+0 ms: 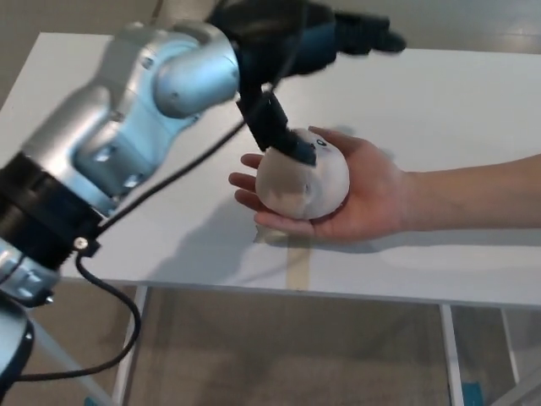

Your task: Use the left hand to take the pink dumpling toy on a person's hand and put it on the desk.

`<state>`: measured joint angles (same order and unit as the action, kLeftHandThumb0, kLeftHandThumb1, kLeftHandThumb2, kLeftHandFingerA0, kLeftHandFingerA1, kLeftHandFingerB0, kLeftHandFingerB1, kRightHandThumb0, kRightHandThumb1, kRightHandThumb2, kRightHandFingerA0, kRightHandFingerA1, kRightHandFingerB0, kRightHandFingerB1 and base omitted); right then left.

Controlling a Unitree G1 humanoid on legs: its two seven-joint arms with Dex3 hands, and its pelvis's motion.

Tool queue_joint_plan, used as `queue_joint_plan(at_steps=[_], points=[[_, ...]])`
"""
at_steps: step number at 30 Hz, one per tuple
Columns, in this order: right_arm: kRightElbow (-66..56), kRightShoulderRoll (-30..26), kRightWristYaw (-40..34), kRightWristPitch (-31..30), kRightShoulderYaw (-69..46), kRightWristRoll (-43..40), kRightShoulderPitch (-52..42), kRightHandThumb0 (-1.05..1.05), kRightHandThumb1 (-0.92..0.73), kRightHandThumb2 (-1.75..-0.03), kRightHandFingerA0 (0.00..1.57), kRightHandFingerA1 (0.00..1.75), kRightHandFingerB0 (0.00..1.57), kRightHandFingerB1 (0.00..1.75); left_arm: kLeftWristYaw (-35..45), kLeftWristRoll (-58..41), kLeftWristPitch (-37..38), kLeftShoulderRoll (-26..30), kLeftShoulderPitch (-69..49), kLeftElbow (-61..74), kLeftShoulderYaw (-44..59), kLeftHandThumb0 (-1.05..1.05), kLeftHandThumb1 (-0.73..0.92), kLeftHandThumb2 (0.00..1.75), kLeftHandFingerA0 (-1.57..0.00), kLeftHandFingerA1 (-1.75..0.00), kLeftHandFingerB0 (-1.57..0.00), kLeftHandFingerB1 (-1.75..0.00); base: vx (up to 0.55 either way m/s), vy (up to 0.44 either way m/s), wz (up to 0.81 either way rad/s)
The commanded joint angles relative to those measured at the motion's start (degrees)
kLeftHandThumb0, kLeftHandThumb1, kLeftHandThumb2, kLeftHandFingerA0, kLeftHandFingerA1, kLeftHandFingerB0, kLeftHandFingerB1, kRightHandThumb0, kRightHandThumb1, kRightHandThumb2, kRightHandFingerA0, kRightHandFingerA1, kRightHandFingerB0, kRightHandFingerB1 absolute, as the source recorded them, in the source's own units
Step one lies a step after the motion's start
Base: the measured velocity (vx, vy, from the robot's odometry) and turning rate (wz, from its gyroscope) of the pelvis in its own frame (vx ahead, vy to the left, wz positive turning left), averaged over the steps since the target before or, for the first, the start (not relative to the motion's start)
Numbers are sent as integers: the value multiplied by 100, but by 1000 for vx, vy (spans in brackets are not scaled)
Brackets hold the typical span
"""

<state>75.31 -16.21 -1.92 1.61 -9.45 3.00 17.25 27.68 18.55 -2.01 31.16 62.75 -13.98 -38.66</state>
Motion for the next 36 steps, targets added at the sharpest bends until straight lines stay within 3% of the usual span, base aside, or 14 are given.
queue_joint_plan(at_steps=[1, 3, 13, 17, 18, 19, 21, 22, 23, 24, 25, 28, 29, 36], points=[[40, -24, 72, -19, 23, 17, -70, -20, -69, -60, 69, 47, 57, 44, 547, 1275, -775, -283, -23, -283, -604, -49, 41, 54, -10, -25, -11, -27, 0, 0, 0], [33, -19, 70, -19, 13, 1, -75, -20, -69, -60, 69, 47, 57, 44, 587, 1323, -839, -323, -163, -198, -679, -53, 36, 70, -7, -28, -7, -36, 0, 0, 0], [26, -23, 99, -45, 33, 16, 6, -21, -69, -60, 69, 47, 55, 43, 732, 1733, -1108, -726, -416, -570, -944, -52, 36, 69, -4, -26, -8, -38, 0, 0, 0], [21, -34, 126, -57, 57, 24, 9, -21, -69, -60, 68, 47, 54, 43, 740, 1957, -1183, -891, -591, -673, -1005, -54, 38, 69, -5, -36, -1, -34, 0, 0, 0], [22, -35, 125, -60, 59, 24, 8, -21, -69, -60, 68, 47, 53, 43, 742, 1978, -1199, -922, -621, -683, -1000, -29, 21, 80, 0, -48, 0, -48, 0, 0, 0], [23, -35, 122, -64, 63, 24, 11, -21, -69, -60, 68, 47, 53, 42, 710, 1976, -1184, -974, -680, -718, -965, -54, 37, 65, -29, -41, -7, -34, 0, 0, 0], [23, -35, 119, -67, 67, 24, 14, -21, -69, -60, 68, 47, 53, 42, 675, 1965, -1148, -1013, -727, -753, -919, -54, 37, 65, -29, -41, -7, -34, 0, 0, 0], [21, -34, 130, -54, 82, 33, 3, -21, -68, -60, 68, 47, 53, 42, 313, 1847, -872, -1065, -911, -828, -753, -37, 56, 58, -81, -95, -23, -29, 0, 0, 0], [20, -33, 133, -51, 86, 35, 0, -21, -68, -60, 68, 47, 53, 42, 213, 1821, -793, -1082, -964, -849, -702, -37, 56, 58, -81, -95, -23, -29, 0, 0, 0], [19, -31, 137, -56, 83, 28, 9, -21, -68, -60, 68, 46, 53, 42, -385, 1833, -436, -1089, -1132, -880, -570, -27, 67, 61, -73, -161, -54, -39, 0, 0, 0], [21, -33, 140, -60, 76, 18, 23, -21, -68, -60, 68, 46, 53, 43, -631, 1895, -312, -1091, -1179, -876, -523, -33, 59, 86, -100, -134, -60, -59, 0, 0, 0], [16, -49, 151, -46, 75, 13, 40, -21, -68, -60, 68, 47, 53, 43, -1083, 2145, -112, -1053, -1264, -718, -418, -31, 61, 89, -96, -130, -71, -66, 0, 0, 0], [19, -47, 149, -45, 77, 16, 41, -21, -68, -60, 68, 47, 53, 43, -1139, 2202, -80, -1030, -1274, -664, -398, -26, 70, 59, -68, -164, -76, -49, 0, 0, 0], [30, -43, 126, -48, 93, 34, 40, -22, -68, -60, 68, 46, 55, 43, -1430, 2346, 150, -1007, -1356, -737, -302, -28, 66, 62, -76, -155, -81, -54, 0, 0, 0]])
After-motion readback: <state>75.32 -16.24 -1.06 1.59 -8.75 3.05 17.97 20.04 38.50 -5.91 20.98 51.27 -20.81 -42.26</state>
